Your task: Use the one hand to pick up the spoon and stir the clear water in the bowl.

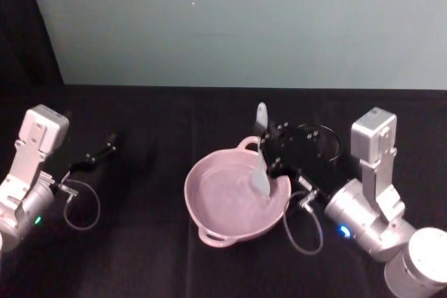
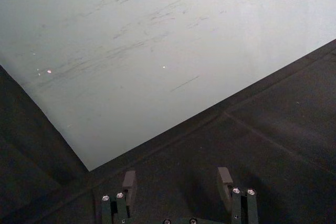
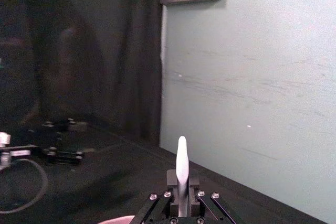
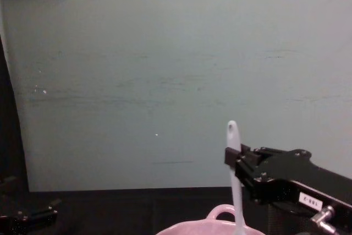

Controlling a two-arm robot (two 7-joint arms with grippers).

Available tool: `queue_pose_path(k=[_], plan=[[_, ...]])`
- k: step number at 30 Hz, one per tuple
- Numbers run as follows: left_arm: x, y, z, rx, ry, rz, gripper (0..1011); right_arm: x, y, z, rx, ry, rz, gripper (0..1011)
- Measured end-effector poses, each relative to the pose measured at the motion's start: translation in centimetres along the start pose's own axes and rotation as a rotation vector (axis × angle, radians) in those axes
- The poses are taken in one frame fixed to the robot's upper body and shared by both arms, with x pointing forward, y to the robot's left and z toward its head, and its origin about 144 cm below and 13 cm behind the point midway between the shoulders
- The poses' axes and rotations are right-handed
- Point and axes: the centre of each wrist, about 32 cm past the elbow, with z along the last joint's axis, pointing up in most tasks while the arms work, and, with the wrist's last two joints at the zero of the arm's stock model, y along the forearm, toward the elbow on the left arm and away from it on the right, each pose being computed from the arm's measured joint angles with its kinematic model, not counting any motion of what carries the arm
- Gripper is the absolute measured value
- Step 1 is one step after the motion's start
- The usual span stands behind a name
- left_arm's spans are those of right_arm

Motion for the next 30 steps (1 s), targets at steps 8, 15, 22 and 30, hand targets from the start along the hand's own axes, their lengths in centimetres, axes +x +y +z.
queue_pose_path(k=[8, 15, 22, 30], plan=[[0.0, 0.0, 0.0, 0.0, 0.0, 0.0, 1005, -1.9, 0.3, -0.1, 0.018, 0.059, 0.083, 110], [0.0, 0.0, 0.0, 0.0, 0.0, 0.0, 1005, -2.7, 2.1, -0.4, 0.034, 0.103, 0.142, 110], [0.0, 0.0, 0.0, 0.0, 0.0, 0.0, 1005, -2.8, 4.6, -0.6, 0.051, 0.117, 0.179, 110], [0.0, 0.0, 0.0, 0.0, 0.0, 0.0, 1005, -1.4, 6.3, -0.8, 0.044, 0.092, 0.152, 110]])
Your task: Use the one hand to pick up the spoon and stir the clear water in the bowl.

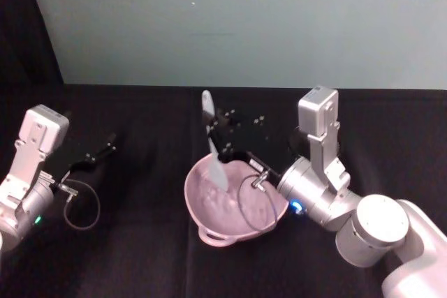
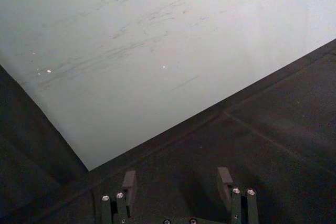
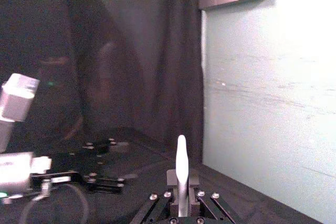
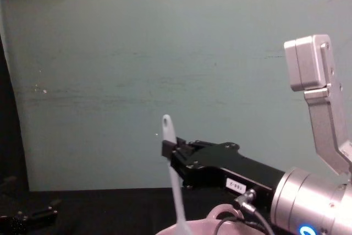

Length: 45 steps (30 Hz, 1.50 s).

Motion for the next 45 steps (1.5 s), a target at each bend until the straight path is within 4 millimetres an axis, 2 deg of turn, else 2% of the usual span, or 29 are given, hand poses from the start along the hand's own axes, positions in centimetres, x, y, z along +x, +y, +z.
queue_pose_path(k=[6, 15, 17, 22, 28, 34, 39, 45], plan=[[0.0, 0.0, 0.0, 0.0, 0.0, 0.0, 1005, 1.6, 0.0, 0.0, -0.007, -0.022, -0.057, 110], [0.0, 0.0, 0.0, 0.0, 0.0, 0.0, 1005, 3.3, -2.1, 0.2, -0.02, -0.04, -0.132, 110], [0.0, 0.0, 0.0, 0.0, 0.0, 0.0, 1005, 3.5, -3.1, 0.4, -0.026, -0.039, -0.147, 110], [0.0, 0.0, 0.0, 0.0, 0.0, 0.0, 1005, 3.2, -4.7, 0.6, -0.034, -0.03, -0.153, 110], [0.0, 0.0, 0.0, 0.0, 0.0, 0.0, 1005, 2.1, -5.4, 0.8, -0.03, -0.011, -0.114, 110], [0.0, 0.0, 0.0, 0.0, 0.0, 0.0, 1005, 0.3, -5.2, 1.1, -0.008, 0.016, -0.044, 110], [0.0, 0.0, 0.0, 0.0, 0.0, 0.0, 1005, -0.9, -4.0, 1.0, 0.014, 0.047, 0.008, 110], [0.0, 0.0, 0.0, 0.0, 0.0, 0.0, 1005, -1.2, -2.1, 0.8, 0.019, 0.056, 0.037, 110]])
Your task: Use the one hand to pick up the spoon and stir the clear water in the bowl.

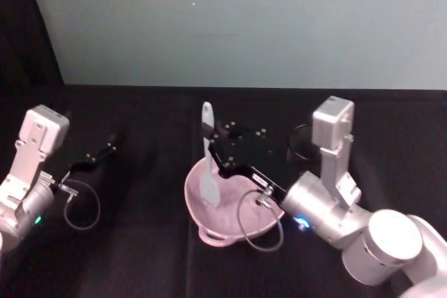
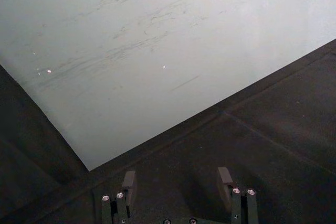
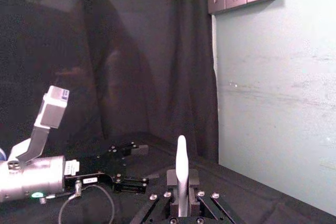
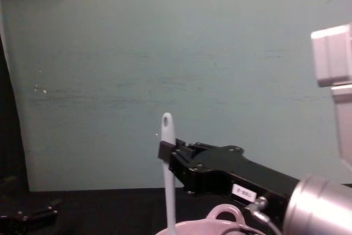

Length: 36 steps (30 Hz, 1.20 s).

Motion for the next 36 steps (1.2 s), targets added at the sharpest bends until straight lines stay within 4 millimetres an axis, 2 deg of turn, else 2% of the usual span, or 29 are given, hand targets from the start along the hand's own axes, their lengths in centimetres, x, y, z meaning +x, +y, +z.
queue_pose_path(k=[7, 16, 20, 25, 31, 36], plan=[[0.0, 0.0, 0.0, 0.0, 0.0, 0.0, 1005, 1.2, 2.3, -0.4, -0.007, -0.029, -0.011, 110], [0.0, 0.0, 0.0, 0.0, 0.0, 0.0, 1005, 3.1, 2.6, -0.5, -0.014, -0.058, -0.075, 110], [0.0, 0.0, 0.0, 0.0, 0.0, 0.0, 1005, 4.2, 1.5, -0.4, -0.02, -0.068, -0.129, 110], [0.0, 0.0, 0.0, 0.0, 0.0, 0.0, 1005, 4.5, -0.1, -0.1, -0.031, -0.076, -0.164, 110], [0.0, 0.0, 0.0, 0.0, 0.0, 0.0, 1005, 3.5, -2.5, 0.6, -0.044, -0.081, -0.176, 110], [0.0, 0.0, 0.0, 0.0, 0.0, 0.0, 1005, 2.1, -3.5, 0.6, -0.044, -0.055, -0.155, 110]])
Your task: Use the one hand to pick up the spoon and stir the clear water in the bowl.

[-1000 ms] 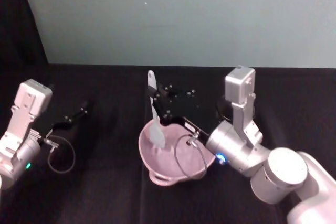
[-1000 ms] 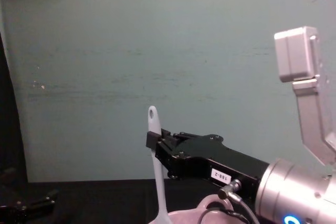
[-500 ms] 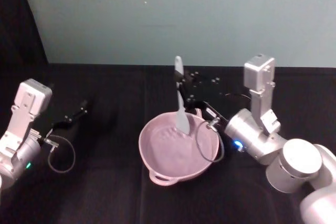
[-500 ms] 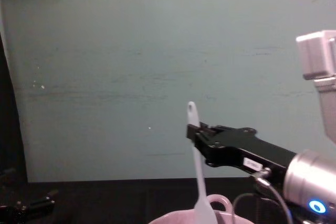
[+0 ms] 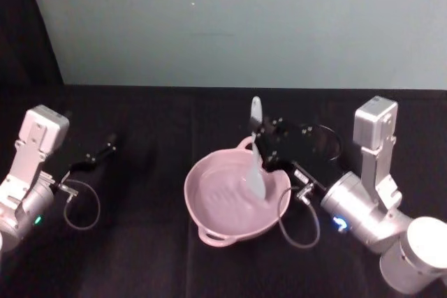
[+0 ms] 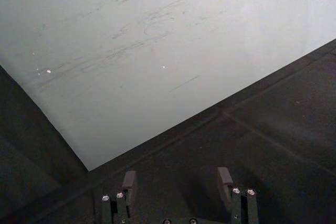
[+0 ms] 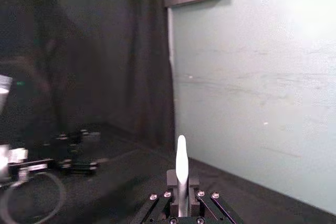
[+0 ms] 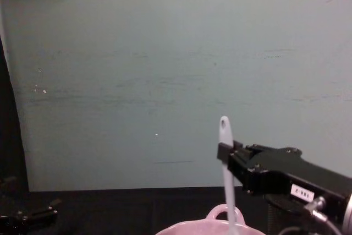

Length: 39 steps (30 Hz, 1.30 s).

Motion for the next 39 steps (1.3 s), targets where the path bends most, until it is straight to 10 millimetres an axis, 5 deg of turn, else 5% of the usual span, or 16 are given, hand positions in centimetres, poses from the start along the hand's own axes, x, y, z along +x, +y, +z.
queue_pose_path(k=[6, 16, 28, 39], plan=[[0.0, 0.0, 0.0, 0.0, 0.0, 0.0, 1005, -2.0, 0.0, -0.4, 0.008, 0.048, 0.067, 110], [0.0, 0.0, 0.0, 0.0, 0.0, 0.0, 1005, -3.4, 3.1, -0.8, 0.03, 0.065, 0.149, 110], [0.0, 0.0, 0.0, 0.0, 0.0, 0.0, 1005, -1.4, 5.6, -0.9, 0.021, -0.03, 0.09, 110], [0.0, 0.0, 0.0, 0.0, 0.0, 0.0, 1005, 0.7, 3.4, -0.8, 0.013, -0.051, -0.017, 110]])
